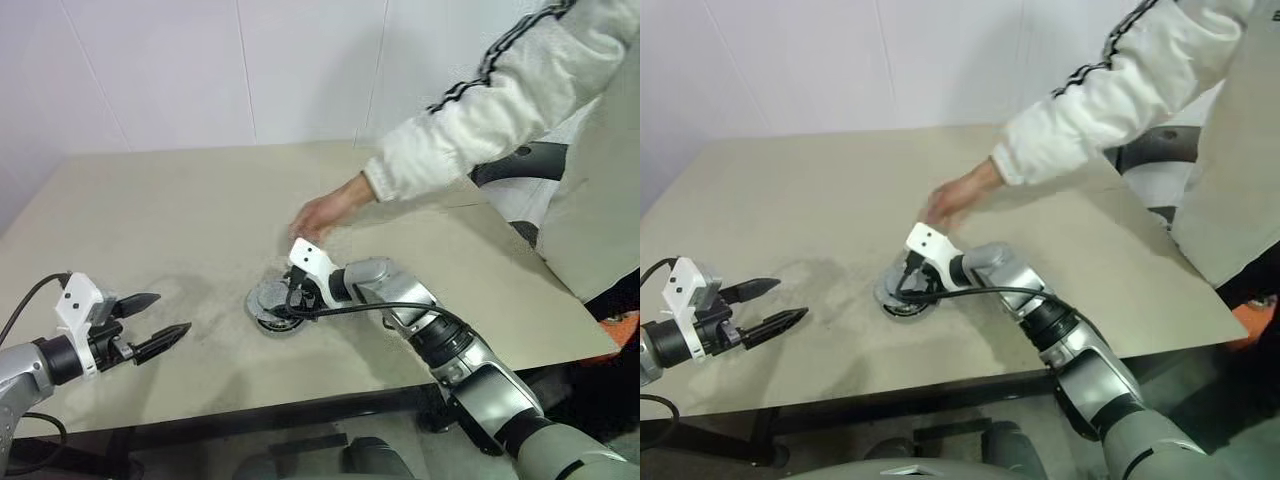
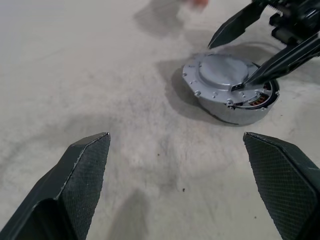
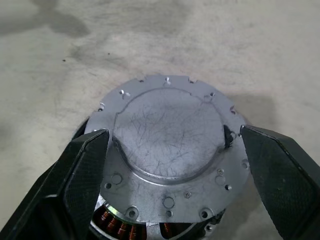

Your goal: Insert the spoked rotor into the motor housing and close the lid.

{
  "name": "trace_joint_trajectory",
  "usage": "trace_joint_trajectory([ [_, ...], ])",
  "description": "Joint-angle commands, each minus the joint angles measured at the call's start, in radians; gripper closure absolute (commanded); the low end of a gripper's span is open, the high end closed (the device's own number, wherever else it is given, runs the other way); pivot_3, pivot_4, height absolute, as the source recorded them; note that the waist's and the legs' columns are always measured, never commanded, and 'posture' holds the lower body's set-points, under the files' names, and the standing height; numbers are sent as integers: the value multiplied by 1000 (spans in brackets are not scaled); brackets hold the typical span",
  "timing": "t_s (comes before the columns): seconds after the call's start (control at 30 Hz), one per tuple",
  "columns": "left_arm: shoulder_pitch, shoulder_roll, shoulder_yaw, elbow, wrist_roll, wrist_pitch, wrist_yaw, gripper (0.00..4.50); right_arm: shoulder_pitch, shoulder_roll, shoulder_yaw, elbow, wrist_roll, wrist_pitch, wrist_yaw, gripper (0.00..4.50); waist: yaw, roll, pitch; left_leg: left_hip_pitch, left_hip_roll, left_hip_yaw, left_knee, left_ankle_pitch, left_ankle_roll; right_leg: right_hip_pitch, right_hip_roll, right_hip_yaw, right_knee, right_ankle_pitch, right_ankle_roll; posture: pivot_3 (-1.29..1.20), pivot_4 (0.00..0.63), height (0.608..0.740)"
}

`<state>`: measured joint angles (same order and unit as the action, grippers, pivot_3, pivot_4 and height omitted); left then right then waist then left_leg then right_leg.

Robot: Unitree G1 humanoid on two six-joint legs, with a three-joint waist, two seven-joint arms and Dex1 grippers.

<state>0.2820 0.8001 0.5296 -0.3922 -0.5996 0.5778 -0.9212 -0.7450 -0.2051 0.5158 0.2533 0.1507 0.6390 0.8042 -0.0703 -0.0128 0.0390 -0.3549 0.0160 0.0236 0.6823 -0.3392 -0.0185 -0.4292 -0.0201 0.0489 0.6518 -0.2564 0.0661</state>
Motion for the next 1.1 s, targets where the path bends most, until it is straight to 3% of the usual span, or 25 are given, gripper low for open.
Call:
trace_joint_trajectory([
  [0.03, -11, 4, 11, -21, -10, -12, 5, 0, -2, 14, -11, 2, -12, -9, 17, 74, 0, 0, 0, 0, 0, 0, 0, 0, 0, 0, 0, 0, 0, 0, 0, 0, 0, 740],
  [0.07, -12, 6, 10, -20, -10, -11, 5, 0, 2, 16, -17, 0, -8, -1, 24, 74, 0, 0, 0, 0, 0, 0, 0, 0, 0, 0, 0, 0, 0, 0, 0, 0, 0, 740],
  [0.2, -21, 9, 3, -18, -10, -9, 6, 0, 14, 19, -29, -20, 0, 13, 45, 942, 0, 0, 0, 0, 0, 0, 0, 0, 0, 0, 0, 0, 0, 0, 0, 0, 0, 740],
  [0.23, -23, 10, 1, -17, -10, -9, 6, 0, 16, 19, -32, -27, 2, 17, 49, 982, 0, 0, 0, 0, 0, 0, 0, 0, 0, 0, 0, 0, 0, 0, 0, 0, 0, 740],
  [0.57, -36, 16, -7, -15, -7, -3, 6, 0, 33, -33, -60, -174, 63, 80, 159, 982, 0, 0, 0, 0, 0, 0, 0, 0, 0, 0, 0, 0, 0, 0, 0, 0, 0, 740],
  [0.93, -37, 17, -11, -20, -7, -1, 7, 0, 37, -89, -47, -198, 28, 49, 201, 982, 1, 0, 0, 0, 0, 0, 0, 0, 0, 0, 0, -1, 0, 0, 0, 0, 0, 740],
  [1.03, -36, 17, -12, -23, -8, -1, 7, 0, 36, -89, -41, -175, 7, 29, 188, 39, 1, 0, 0, 0, 0, 0, 0, 0, 0, 0, 0, -1, 0, 0, 0, 0, 0, 740],
  [1.1, -36, 18, -12, -23, -8, -1, 8, 0, 35, -87, -38, -163, -6, 12, 179, 39, 1, 0, 0, 0, 0, 0, 0, 0, 0, 0, 0, -1, 0, 0, 0, 0, 0, 740],
])
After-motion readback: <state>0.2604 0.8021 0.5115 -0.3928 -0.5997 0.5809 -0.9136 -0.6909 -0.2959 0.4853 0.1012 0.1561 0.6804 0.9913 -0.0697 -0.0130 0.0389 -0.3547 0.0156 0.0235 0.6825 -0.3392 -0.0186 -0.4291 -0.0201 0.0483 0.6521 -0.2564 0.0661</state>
